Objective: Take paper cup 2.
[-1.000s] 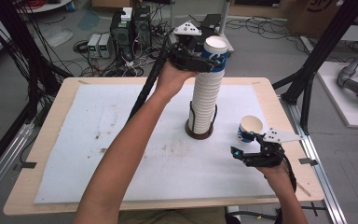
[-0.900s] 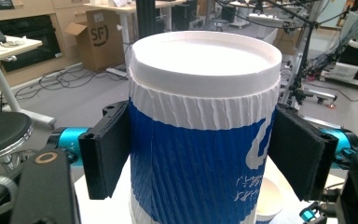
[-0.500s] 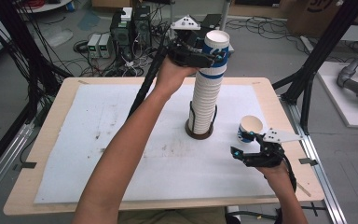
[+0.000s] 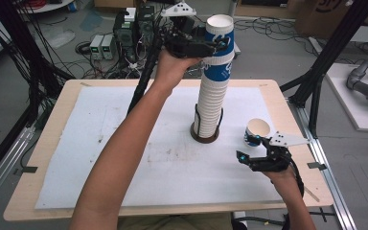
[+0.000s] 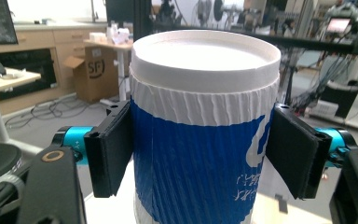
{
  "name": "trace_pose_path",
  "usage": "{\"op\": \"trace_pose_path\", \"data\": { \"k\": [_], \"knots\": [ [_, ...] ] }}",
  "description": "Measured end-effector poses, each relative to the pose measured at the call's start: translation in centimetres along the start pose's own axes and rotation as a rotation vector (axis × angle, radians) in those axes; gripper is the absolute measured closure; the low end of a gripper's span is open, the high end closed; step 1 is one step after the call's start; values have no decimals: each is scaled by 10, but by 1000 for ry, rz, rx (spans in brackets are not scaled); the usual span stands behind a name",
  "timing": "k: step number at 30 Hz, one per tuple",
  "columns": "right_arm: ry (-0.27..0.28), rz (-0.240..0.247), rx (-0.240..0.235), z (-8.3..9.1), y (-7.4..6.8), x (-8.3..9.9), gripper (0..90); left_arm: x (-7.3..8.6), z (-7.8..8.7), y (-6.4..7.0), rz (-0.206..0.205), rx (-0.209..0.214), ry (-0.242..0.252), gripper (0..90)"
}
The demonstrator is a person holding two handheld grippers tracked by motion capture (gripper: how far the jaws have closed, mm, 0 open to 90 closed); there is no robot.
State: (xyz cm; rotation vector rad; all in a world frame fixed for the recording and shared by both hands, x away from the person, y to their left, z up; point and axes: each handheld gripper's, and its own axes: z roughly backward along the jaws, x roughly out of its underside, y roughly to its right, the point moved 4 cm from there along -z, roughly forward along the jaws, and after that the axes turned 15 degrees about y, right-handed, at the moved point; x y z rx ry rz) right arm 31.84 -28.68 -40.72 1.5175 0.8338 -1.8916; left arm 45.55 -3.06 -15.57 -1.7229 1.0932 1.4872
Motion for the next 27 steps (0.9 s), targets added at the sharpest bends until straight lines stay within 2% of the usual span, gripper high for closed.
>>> {"op": "trace_pose_path", "data": {
  "k": [4,9,14,19,24,27],
  "knots": [
    [-5,-2,-2,0,0,0,188,-8,5,-1,-9,-12,13,279],
    [-5,-2,-3,-1,-1,0,188,-14,12,-5,4,-21,37,278],
    [-2,-2,-3,-1,-1,0,187,-16,22,-10,-1,-33,39,277],
    [0,-3,-4,0,-1,0,187,-14,42,-23,-6,-55,27,277],
    [-1,-4,-5,-2,-1,1,187,-12,68,-41,10,-84,42,277],
    [-7,-4,-6,-3,-2,2,188,-10,81,-47,10,-91,37,278]
  ]
}}
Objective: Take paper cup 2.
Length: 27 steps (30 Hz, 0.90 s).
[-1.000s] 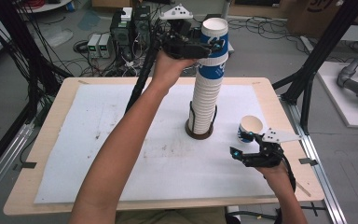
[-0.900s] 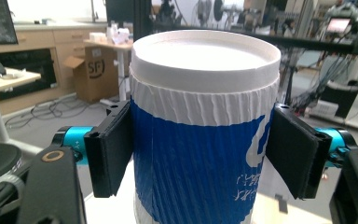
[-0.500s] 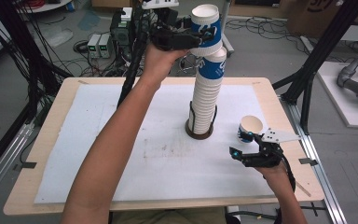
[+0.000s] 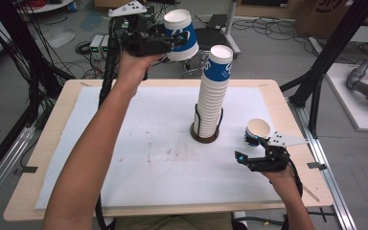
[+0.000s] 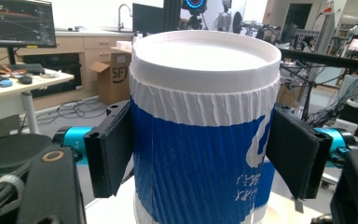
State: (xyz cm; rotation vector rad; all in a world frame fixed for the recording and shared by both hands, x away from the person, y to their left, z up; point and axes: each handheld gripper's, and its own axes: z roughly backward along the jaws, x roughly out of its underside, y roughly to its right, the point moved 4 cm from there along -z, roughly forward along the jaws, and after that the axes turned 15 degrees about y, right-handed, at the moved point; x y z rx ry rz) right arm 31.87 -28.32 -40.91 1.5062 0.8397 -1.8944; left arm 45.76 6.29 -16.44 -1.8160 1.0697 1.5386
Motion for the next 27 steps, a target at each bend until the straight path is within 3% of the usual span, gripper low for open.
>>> {"op": "trace_pose_path", "data": {
  "k": [12,20,27],
  "knots": [
    [-16,0,-5,-5,-2,3,188,14,51,-20,11,-4,-14,279],
    [-18,-1,-12,-9,-5,4,188,43,82,-18,-37,66,-59,279],
    [-6,1,-24,-14,-10,4,188,72,106,-14,-43,105,-94,280]
  ]
}}
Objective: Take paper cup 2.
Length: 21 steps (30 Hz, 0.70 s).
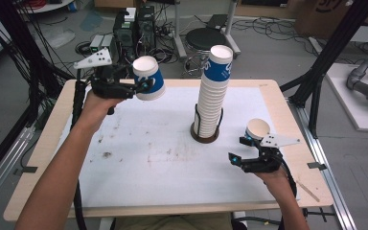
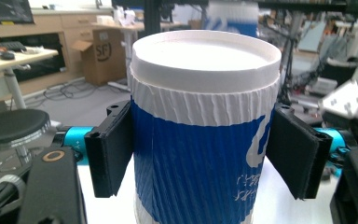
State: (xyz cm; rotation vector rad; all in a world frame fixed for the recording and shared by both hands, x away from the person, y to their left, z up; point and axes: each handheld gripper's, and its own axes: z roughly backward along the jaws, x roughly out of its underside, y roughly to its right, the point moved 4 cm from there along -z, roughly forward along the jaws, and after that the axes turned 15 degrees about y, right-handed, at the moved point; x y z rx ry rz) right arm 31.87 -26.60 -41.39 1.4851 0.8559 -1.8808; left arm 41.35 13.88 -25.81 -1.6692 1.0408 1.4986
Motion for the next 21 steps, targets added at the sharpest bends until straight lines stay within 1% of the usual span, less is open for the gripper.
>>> {"op": "trace_pose_path", "data": {
  "k": [2,6,8,10,13,14,16,18,21],
  "knots": [
    [2,8,-2,-1,-1,0,187,9,8,3,0,10,-5,279],
    [7,1,-11,-3,-3,1,187,28,25,9,-15,30,-14,280],
    [12,4,-12,-5,-4,1,188,35,31,11,-9,40,-11,280],
    [15,9,-14,-7,-5,0,188,45,38,15,-15,45,-20,279],
    [13,11,-21,-9,-7,0,188,58,43,23,-19,59,-35,279],
    [18,14,-23,-10,-7,0,187,64,44,27,-21,70,-43,279],
    [16,15,-27,-12,-8,0,187,72,45,34,-23,83,-57,279],
    [21,14,-32,-14,-9,0,187,81,45,42,-36,102,-74,279],
    [19,15,-40,-17,-11,0,188,90,45,51,-37,118,-80,279]
  ]
}}
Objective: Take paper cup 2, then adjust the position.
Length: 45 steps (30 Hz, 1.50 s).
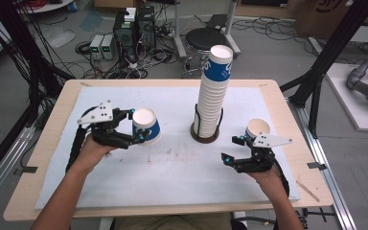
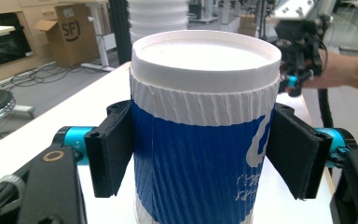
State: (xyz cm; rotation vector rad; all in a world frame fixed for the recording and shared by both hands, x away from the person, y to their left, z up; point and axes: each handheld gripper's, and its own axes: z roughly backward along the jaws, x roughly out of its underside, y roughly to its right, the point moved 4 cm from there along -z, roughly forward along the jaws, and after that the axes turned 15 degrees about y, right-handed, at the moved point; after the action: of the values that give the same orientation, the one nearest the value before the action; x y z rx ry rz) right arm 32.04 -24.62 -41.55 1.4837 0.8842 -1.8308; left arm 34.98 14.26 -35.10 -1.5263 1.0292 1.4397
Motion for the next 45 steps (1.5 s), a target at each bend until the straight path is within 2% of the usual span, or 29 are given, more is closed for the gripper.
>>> {"op": "trace_pose_path", "data": {
  "k": [5,12,13,17,23,28,35,40,45],
  "knots": [
    [4,-1,-10,-3,-2,-1,188,14,-1,9,21,6,8,279],
    [9,7,-18,-7,-3,-2,187,26,0,11,45,-51,44,279],
    [10,1,-20,-8,-4,-2,188,27,0,11,34,-63,23,279],
    [15,4,-25,-11,-4,-4,187,27,3,9,39,-107,44,279],
    [3,9,-40,-15,-7,-3,188,29,8,7,45,-131,40,278],
    [18,13,-36,-11,-6,-5,187,26,12,4,54,-148,69,278],
    [16,18,-36,-9,-8,-4,188,26,14,5,63,-164,73,277],
    [13,21,-68,-11,-12,-5,188,26,12,9,66,-165,73,277],
    [28,38,-124,-16,-20,-6,187,27,11,15,74,-168,65,277]
  ]
}}
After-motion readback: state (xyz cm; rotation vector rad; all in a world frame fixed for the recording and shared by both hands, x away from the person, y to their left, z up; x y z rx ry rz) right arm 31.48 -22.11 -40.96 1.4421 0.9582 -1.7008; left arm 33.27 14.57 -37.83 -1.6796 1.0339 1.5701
